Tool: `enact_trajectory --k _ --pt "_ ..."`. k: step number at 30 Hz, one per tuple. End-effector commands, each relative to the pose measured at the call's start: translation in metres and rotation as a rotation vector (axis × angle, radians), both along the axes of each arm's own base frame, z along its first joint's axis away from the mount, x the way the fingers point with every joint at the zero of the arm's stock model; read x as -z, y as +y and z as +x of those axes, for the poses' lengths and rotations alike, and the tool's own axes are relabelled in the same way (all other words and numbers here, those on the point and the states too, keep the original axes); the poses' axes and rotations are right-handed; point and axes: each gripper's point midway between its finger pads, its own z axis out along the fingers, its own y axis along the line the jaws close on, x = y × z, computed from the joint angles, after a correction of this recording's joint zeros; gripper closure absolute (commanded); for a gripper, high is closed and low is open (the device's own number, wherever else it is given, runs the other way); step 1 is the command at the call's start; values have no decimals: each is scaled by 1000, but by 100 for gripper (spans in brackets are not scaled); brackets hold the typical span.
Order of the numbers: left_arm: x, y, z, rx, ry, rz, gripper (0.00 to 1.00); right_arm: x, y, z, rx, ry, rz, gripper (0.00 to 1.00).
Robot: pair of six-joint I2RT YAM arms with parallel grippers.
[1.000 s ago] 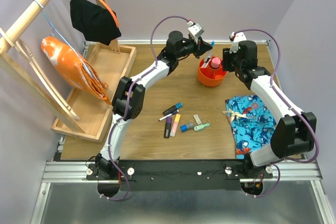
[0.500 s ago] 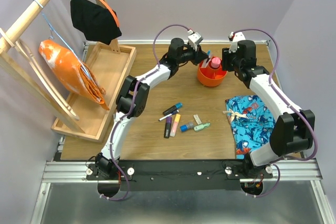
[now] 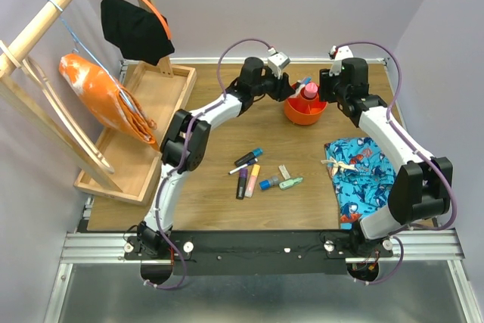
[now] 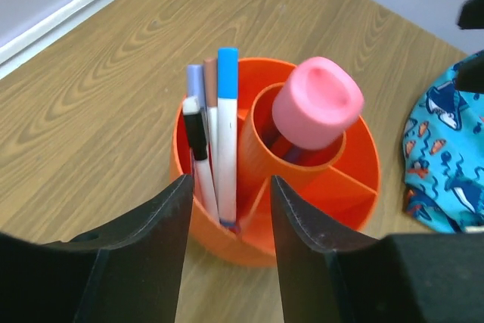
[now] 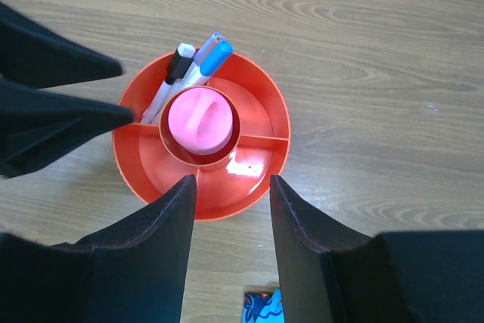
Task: Sort the stationery into containers
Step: Pick up the pen from the center of the board.
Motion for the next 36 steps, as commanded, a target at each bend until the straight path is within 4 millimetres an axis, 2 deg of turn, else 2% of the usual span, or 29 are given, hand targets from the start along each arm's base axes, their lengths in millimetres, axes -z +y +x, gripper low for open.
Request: enact_trajectory --k 1,2,3,5,6,7,10,11,12,13,15,17,19,25,31,36 --pt "-82 48 -25 -66 -95 93 46 -20 2 -1 -24 -60 21 49" --pt "-77 56 -34 -68 -70 133 46 -23 1 -4 -24 -69 21 49" --pt "-70 73 -52 -62 -23 220 47 -17 5 -9 -48 -55 30 49" --pt "-43 91 -80 15 24 355 50 -11 8 -16 -68 -38 38 49" --pt "-26 107 -106 53 120 439 54 -8 10 -21 -85 -27 46 49" --pt "-13 118 -119 67 161 496 56 -7 12 -23 -98 -23 52 49" --pt "16 162 -138 -15 286 648 56 -1 21 -32 -145 0 80 49" --pt "22 179 -133 -71 312 695 54 1 23 -34 -154 6 85 49" --pt "37 197 -137 -108 369 768 52 0 25 -36 -162 1 98 49" --pt "40 221 -123 -223 368 856 51 1 26 -38 -161 4 110 49" --pt "48 255 -111 -334 447 906 50 2 28 -41 -172 10 122 49" --pt "49 286 -103 -456 436 978 48 2 30 -42 -181 13 124 49" --pt "50 307 -104 -548 471 984 45 5 31 -43 -189 35 129 49" --pt "67 347 -111 -693 525 1070 35 9 38 -38 -182 56 175 49" --pt "79 362 -104 -735 560 1091 28 8 41 -35 -188 61 197 49" --pt "89 374 -98 -750 618 1057 28 10 42 -32 -188 71 193 49"
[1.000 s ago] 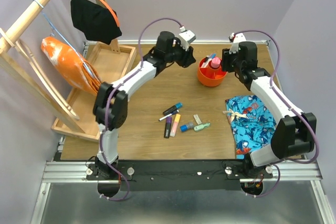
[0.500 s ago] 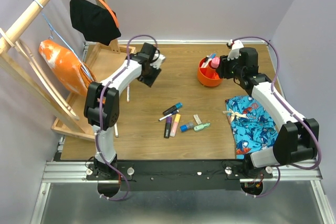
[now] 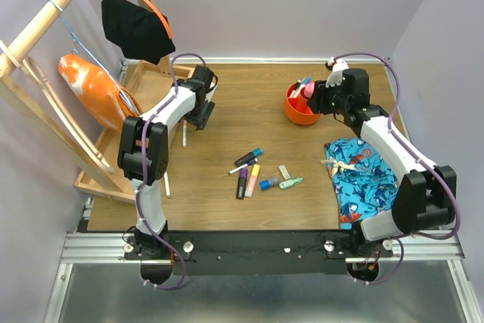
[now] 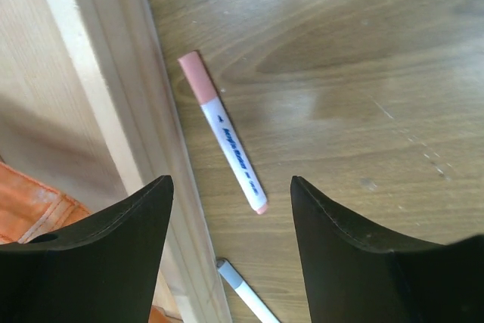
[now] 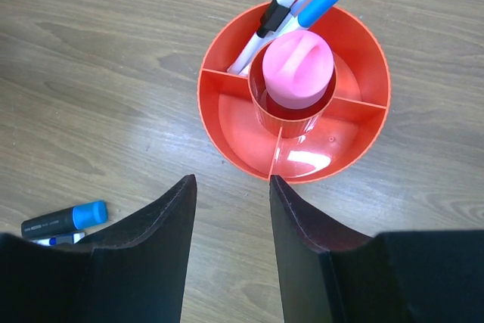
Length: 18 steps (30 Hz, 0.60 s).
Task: Sort the stationery into containers
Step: Pick up the pen from the center of the board.
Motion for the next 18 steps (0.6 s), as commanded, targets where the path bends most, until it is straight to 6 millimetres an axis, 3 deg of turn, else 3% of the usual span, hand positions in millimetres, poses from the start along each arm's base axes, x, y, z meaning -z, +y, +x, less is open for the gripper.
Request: enact_trajectory --k 1,18 --pt "11 19 9 -74 26 -1 29 -6 3 6 -7 8 24 49" --pt "52 -4 10 -66 155 -156 34 2 3 25 5 30 6 49"
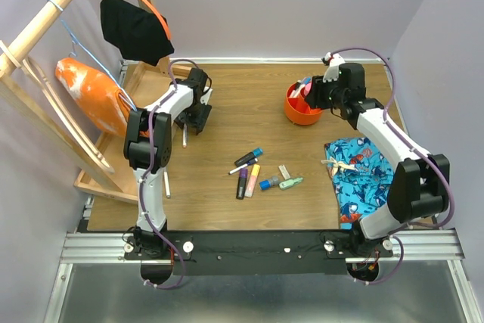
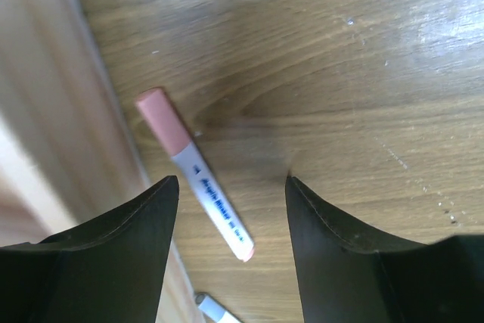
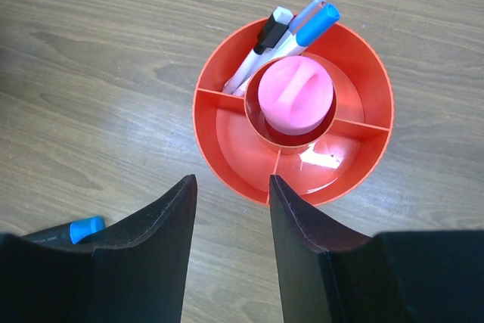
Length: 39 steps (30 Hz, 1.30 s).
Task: Sort the stationery into containers
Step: Pick up the pen from the center of the board.
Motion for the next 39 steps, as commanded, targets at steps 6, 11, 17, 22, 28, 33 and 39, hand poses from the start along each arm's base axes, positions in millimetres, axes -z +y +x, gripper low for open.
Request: enact_trajectory --k 6,11,17,22,28,33,39 --pt "18 -16 2 -4 52 -67 34 1 -2 8 6 16 -9 49" --pt "21 -38 -8 50 88 -118 35 7 -3 9 9 28 -15 49" --pt "26 -61 -26 100 111 -137 37 8 -2 13 8 28 -11 49" --pt "30 -59 -19 138 109 -111 45 8 -1 13 6 28 -9 49" --pt "41 -42 -26 194 203 -87 53 8 -1 12 9 26 -9 49" --pt "49 -37 -32 275 221 -92 64 11 -1 11 11 33 2 50" --pt "36 -57 -31 371 199 -149 92 6 1 12 7 24 11 50"
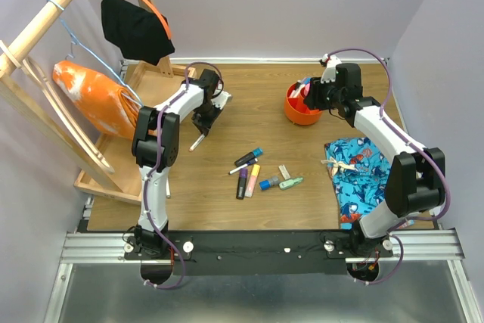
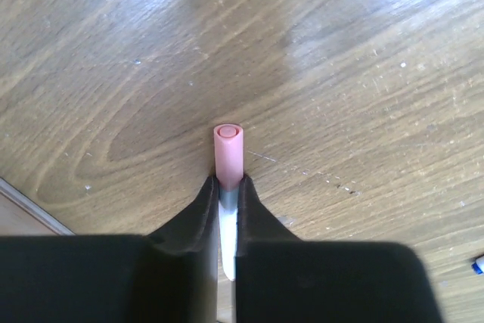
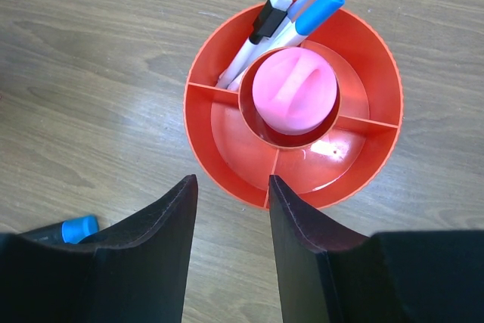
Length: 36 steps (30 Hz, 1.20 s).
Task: Sort the stationery into containers
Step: Pick up the pen from the center of the board, then place the pen in the storage box.
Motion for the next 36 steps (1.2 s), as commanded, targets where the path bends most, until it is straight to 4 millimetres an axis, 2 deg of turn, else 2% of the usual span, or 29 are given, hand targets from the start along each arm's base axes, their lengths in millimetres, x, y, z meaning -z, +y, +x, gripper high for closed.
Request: enact_trajectory --k 1,3,4,5,6,7,8,9,10,11,12,13,15,16,18,19,21,22,23,25,26,31,36 --pt "19 -7 -22 117 104 -27 98 -12 0 6 6 -26 17 50" --pt "2 -23 -16 171 79 -77 100 -15 -2 6 9 -32 11 50" --pt "-11 -44 -25 242 101 -155 100 -15 -2 6 11 -32 9 50" --pt "-34 -60 -14 278 50 -202 100 -19 -4 6 16 -43 5 50" --pt "-49 -73 -12 314 29 -241 100 -20 -5 5 20 -46 0 50" --pt "-68 -95 -19 373 19 -300 100 -21 -6 5 28 -47 -2 50" --pt "-100 -122 -11 456 -52 -414 100 -25 -10 4 40 -61 -12 51" --pt "-116 -138 -11 494 -90 -465 100 -23 -11 2 47 -59 -19 52" --pt "-139 -155 4 528 -198 -512 100 -25 -14 1 54 -64 -24 52" --pt "-162 -178 4 561 -245 -610 100 -26 -15 0 61 -67 -30 52" --pt "-175 -190 7 586 -286 -674 100 -30 -17 -2 64 -72 -32 52" --pt "-200 -207 20 639 -400 -753 100 -32 -18 -3 67 -78 -35 53" --pt "-215 -230 16 676 -429 -900 100 -38 -22 -4 76 -91 -47 53" --pt "-235 -245 31 718 -556 -952 100 -41 -22 -3 77 -98 -50 52" --pt "-242 -261 33 704 -562 -1050 100 -42 -27 -2 94 -98 -70 50" --pt "-246 -272 48 722 -639 -1085 100 -43 -28 -1 99 -100 -77 45" --pt "-261 -285 58 717 -687 -1139 100 -47 -33 2 122 -106 -94 34" --pt "-254 -292 66 701 -684 -1161 100 -47 -35 3 132 -106 -100 26" --pt "-266 -296 72 707 -724 -1172 100 -49 -36 4 136 -112 -108 25" --pt "-261 -304 86 676 -749 -1201 100 -49 -38 5 146 -112 -116 19" --pt "-269 -307 90 678 -781 -1210 100 -49 -39 5 149 -111 -119 19" --pt "-240 -325 97 673 -774 -1208 100 -47 -39 5 150 -106 -123 18" --pt "-224 -342 94 654 -762 -1208 100 -46 -39 6 147 -105 -121 18"
